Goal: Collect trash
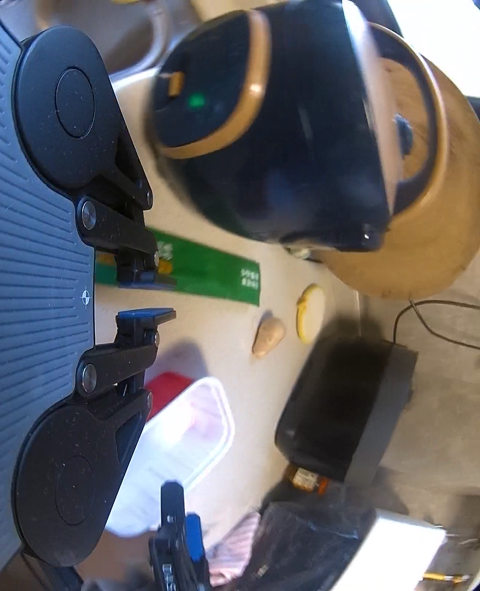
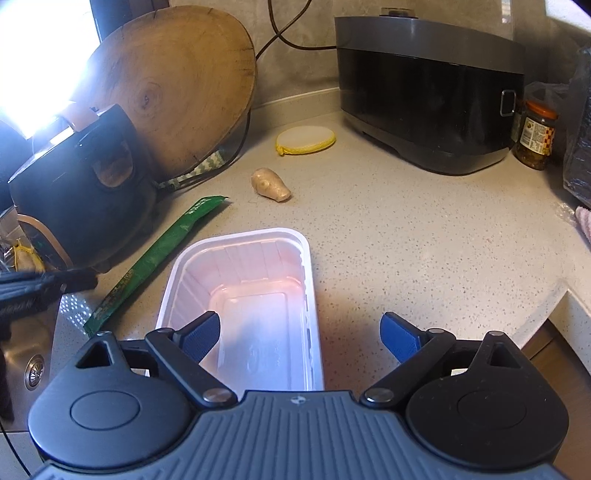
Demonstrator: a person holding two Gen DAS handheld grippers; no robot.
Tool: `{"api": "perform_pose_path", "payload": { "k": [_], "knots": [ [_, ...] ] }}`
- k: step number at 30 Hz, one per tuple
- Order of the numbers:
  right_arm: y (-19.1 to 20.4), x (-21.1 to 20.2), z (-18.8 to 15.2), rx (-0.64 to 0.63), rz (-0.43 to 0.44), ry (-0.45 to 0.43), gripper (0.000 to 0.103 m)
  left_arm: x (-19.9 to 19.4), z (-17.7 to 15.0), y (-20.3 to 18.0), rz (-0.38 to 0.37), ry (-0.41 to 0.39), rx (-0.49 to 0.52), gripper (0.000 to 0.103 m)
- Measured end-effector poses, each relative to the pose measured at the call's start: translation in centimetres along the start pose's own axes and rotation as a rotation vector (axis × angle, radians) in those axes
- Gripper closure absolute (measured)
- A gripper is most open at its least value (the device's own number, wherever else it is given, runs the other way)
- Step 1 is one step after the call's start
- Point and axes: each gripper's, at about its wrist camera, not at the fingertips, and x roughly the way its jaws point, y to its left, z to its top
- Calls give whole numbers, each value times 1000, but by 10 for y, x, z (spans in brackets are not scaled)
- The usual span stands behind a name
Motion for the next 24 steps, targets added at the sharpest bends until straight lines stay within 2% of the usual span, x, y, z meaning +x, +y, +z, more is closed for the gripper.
{"api": "perform_pose_path", "payload": {
  "k": [3,7,10,11,12,15,20,22,23,24],
  "knots": [
    [7,-3,15,-26,51,-6,9,5,2,-4,62,15,7,87],
    [22,14,61,0,171,32,11,2,0,2,107,63,-38,87],
    [42,51,95,17,230,102,31,-6,-7,13,103,78,-118,87],
    [51,66,103,4,238,135,42,-11,-11,17,97,75,-145,87],
    [61,82,109,-9,246,173,46,-16,-15,21,92,73,-168,87],
    [88,125,116,-21,240,260,50,-27,-26,31,98,75,-235,87],
    [117,161,113,-42,197,308,53,-40,-34,48,114,79,-315,87],
    [123,169,108,-39,201,334,63,-41,-36,56,117,81,-338,87],
    [125,171,105,-44,203,347,74,-41,-37,60,119,84,-346,87],
    [127,171,103,-51,211,350,78,-40,-38,62,120,88,-351,87]
  ]
}}
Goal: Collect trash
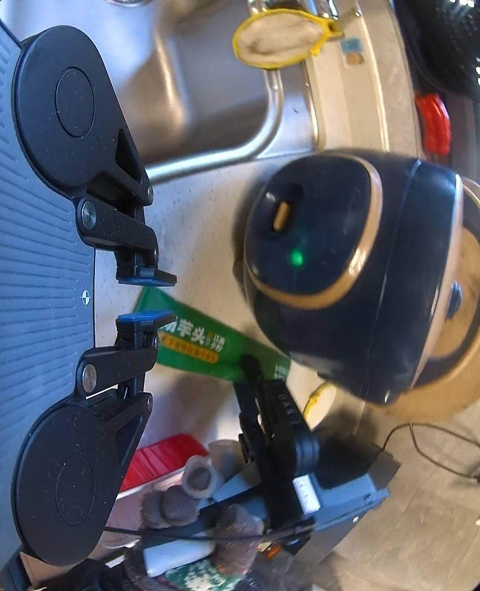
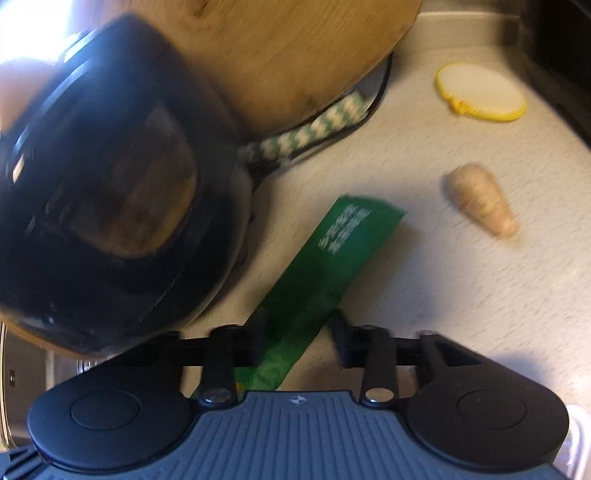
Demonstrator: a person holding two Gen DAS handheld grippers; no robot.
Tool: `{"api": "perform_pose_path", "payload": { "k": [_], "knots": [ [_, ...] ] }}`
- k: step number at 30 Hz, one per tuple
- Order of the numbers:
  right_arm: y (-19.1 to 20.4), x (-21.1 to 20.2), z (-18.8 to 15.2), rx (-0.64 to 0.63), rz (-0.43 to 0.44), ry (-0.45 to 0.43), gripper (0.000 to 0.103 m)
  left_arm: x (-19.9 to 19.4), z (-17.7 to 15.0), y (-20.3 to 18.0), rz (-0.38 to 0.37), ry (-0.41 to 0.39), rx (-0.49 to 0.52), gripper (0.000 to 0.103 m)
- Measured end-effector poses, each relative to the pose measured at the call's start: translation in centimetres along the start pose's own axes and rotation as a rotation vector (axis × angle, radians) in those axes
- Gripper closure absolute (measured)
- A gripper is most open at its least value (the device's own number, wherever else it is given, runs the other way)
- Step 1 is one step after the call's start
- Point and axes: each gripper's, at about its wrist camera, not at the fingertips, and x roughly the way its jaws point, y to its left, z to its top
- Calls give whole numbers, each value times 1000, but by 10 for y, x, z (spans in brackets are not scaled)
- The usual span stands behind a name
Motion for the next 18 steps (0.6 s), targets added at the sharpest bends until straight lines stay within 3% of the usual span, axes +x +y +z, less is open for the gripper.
{"api": "perform_pose_path", "payload": {
  "k": [6,11,18],
  "knots": [
    [19,-29,-24,-73,38,-28,94,5,6,1,-35,17,32,87],
    [25,-59,-52,-72,25,-43,95,2,3,-10,-75,20,87,87],
    [5,-91,-91,65,54,-97,90,10,0,-25,-100,54,138,87]
  ]
}}
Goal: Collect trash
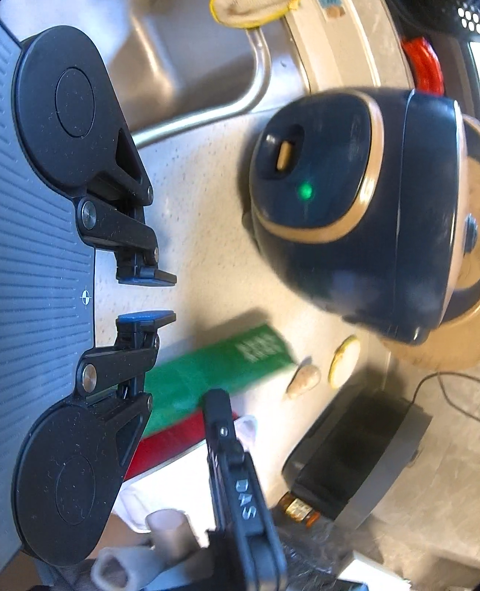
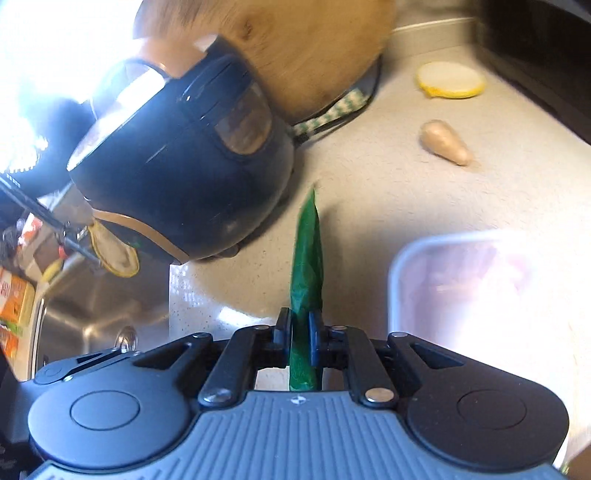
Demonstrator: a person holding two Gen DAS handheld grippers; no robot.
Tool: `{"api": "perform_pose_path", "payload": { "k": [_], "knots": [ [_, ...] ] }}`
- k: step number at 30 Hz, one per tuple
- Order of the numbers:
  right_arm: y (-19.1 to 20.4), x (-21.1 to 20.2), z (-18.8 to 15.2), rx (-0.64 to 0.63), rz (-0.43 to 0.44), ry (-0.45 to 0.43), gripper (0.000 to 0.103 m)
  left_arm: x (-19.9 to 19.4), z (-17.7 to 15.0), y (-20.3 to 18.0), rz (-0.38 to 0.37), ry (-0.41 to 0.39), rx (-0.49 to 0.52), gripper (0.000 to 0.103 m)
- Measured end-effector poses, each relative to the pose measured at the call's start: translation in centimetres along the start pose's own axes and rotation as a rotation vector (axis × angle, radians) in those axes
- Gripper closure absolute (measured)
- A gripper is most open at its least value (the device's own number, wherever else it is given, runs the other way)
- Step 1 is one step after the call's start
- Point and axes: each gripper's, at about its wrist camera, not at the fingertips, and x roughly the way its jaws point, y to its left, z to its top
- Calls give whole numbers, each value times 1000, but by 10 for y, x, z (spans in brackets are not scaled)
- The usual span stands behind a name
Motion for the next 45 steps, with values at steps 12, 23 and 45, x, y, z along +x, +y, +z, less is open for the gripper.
{"api": "perform_pose_path", "payload": {
  "k": [12,23,45],
  "knots": [
    [-57,-73,-61,183,-230,-209,75,23,-3,-53,-88,63,159,87],
    [-113,-113,-108,390,-360,-305,57,31,-20,-107,-144,-28,401,87],
    [-138,-84,-83,379,-270,-273,46,22,-10,-117,-24,-43,414,84]
  ]
}}
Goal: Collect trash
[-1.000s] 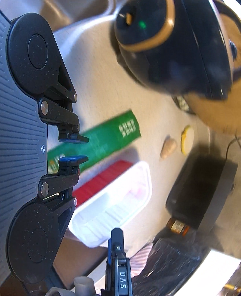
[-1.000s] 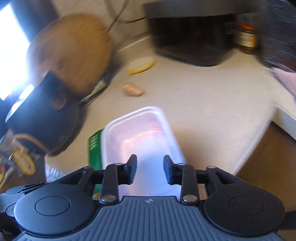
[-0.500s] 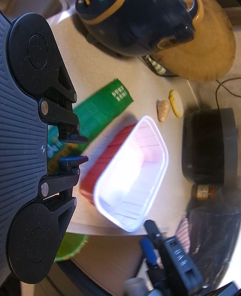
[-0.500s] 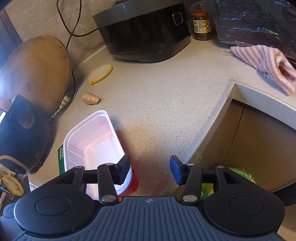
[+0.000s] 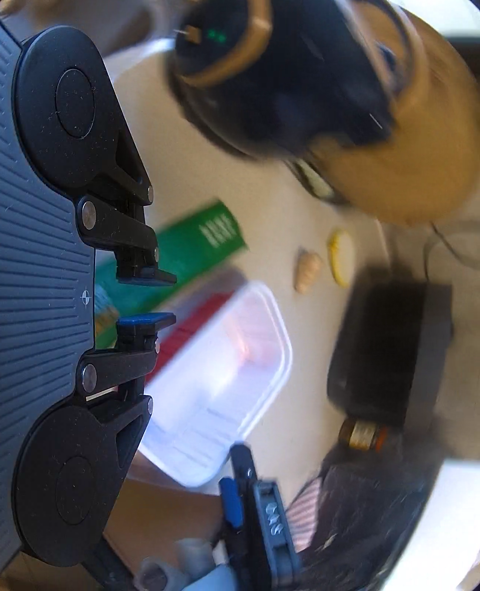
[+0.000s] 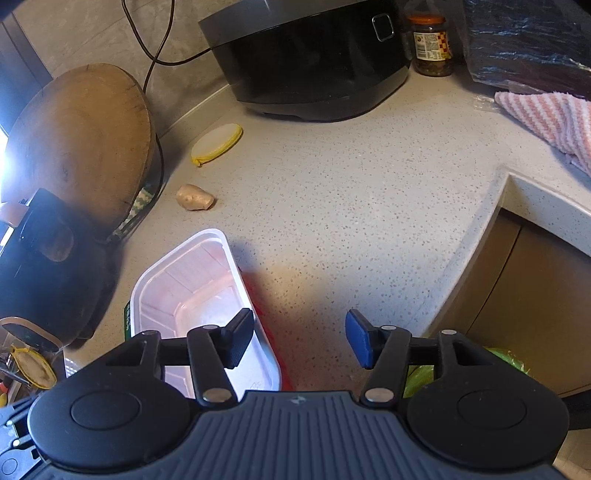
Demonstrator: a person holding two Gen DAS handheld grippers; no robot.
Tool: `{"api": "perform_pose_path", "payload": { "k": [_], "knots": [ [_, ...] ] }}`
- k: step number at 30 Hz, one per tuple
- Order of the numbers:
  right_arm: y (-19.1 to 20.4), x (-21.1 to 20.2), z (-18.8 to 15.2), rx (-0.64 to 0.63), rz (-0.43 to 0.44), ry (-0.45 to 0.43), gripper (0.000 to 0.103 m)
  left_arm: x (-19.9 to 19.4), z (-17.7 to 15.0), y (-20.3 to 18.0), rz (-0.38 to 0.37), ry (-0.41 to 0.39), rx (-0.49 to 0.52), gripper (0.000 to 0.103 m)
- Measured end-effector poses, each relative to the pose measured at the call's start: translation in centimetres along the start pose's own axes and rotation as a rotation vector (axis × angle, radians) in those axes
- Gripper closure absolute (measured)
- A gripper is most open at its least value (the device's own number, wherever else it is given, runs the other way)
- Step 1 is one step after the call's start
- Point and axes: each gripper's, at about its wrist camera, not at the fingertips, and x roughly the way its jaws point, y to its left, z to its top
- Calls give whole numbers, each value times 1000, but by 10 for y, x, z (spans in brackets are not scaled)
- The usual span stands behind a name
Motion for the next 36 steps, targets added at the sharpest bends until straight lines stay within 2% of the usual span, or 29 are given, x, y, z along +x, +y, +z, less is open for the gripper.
{"api": "perform_pose_path", "payload": {
  "k": [2,4,7,9,12,15,17,19,22,24,27,30,33,36],
  "knots": [
    [-4,1,3,-1,4,0,46,6,-2,-21,8,9,111,83],
    [-10,1,6,5,-1,-6,45,6,-9,-35,-21,19,198,83],
    [-21,-1,11,27,-13,-22,45,1,-24,-48,-78,37,292,81],
    [-27,-2,14,48,-11,-34,45,0,-32,-52,-88,65,337,81],
    [-28,-3,18,55,-9,-48,45,-4,-42,-50,-31,91,387,81],
    [-23,-1,19,49,-2,-48,45,-7,-46,-32,45,120,382,81],
    [-18,3,18,43,11,-35,45,-11,-46,-20,97,139,346,81],
    [-13,7,14,37,23,-18,45,-12,-38,-5,89,142,229,82],
    [-7,12,10,30,37,1,45,-7,-17,23,-51,132,-70,82],
    [-6,12,9,23,38,2,45,2,-6,35,-133,120,-230,83],
    [-8,9,10,16,34,-6,45,20,10,41,-200,144,-352,84],
    [-15,4,11,19,29,-14,45,39,17,39,-251,245,-403,84],
    [-25,3,11,36,19,-17,43,48,13,20,-272,329,-332,84],
    [-33,2,11,62,14,-23,41,50,6,7,-250,371,-259,84]
  ]
}}
